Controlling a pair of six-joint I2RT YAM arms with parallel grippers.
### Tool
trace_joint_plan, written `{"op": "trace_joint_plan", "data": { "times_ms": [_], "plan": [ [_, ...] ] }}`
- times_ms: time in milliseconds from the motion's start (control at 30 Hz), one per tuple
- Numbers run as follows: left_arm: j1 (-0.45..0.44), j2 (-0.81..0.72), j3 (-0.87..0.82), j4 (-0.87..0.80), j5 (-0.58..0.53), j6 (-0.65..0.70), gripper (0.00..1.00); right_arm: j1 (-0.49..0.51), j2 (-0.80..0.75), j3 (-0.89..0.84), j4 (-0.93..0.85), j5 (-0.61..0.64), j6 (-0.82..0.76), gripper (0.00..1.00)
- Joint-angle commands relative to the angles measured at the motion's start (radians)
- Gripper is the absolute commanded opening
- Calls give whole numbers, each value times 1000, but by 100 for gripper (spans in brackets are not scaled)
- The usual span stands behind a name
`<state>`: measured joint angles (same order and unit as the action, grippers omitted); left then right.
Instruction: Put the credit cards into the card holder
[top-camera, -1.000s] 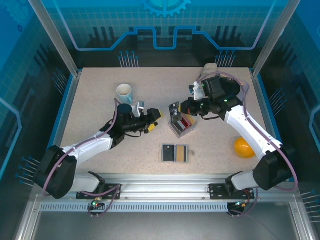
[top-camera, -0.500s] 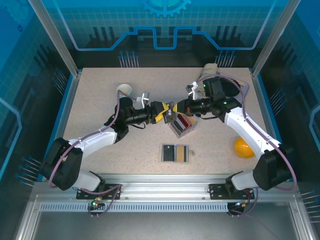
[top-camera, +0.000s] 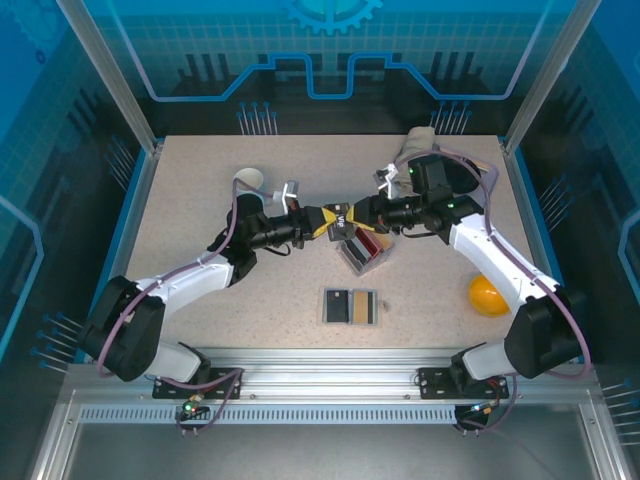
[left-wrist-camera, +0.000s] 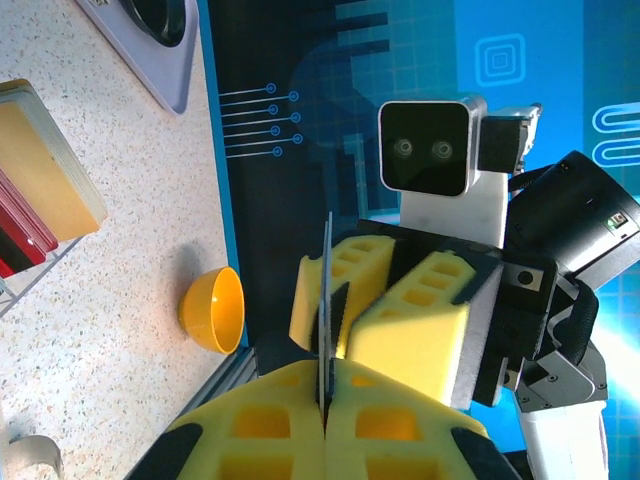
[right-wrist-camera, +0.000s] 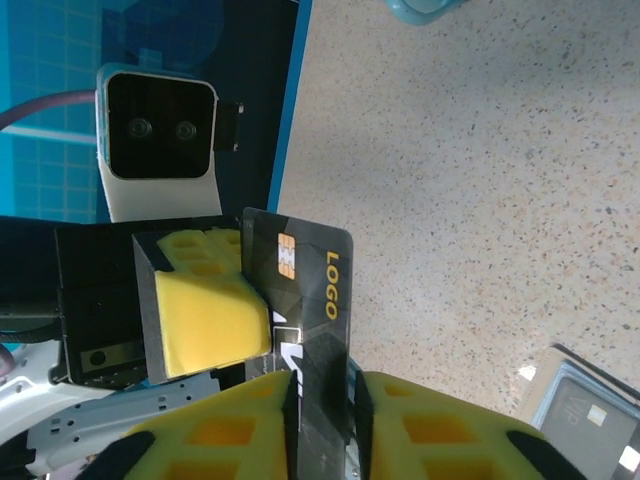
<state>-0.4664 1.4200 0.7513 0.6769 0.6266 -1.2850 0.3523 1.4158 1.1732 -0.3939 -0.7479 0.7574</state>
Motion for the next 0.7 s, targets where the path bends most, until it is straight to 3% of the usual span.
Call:
{"op": "trace_joint_plan", "data": {
  "times_ms": [0,267,467,667],
  "plan": [
    [3,-24,17,64,24,-23,0,-6,11,-15,34,-61,6,30],
    [3,-16,13,149,24,-81,0,-2,38,-21,79,-118,20,33],
    [3,-14,8,188,25,-114,10,-10,44,-21,42,-82,8,19],
    [3,-29,-3,191,25,-117,17,-38,22,-50,28,-42,13,17]
  ]
}}
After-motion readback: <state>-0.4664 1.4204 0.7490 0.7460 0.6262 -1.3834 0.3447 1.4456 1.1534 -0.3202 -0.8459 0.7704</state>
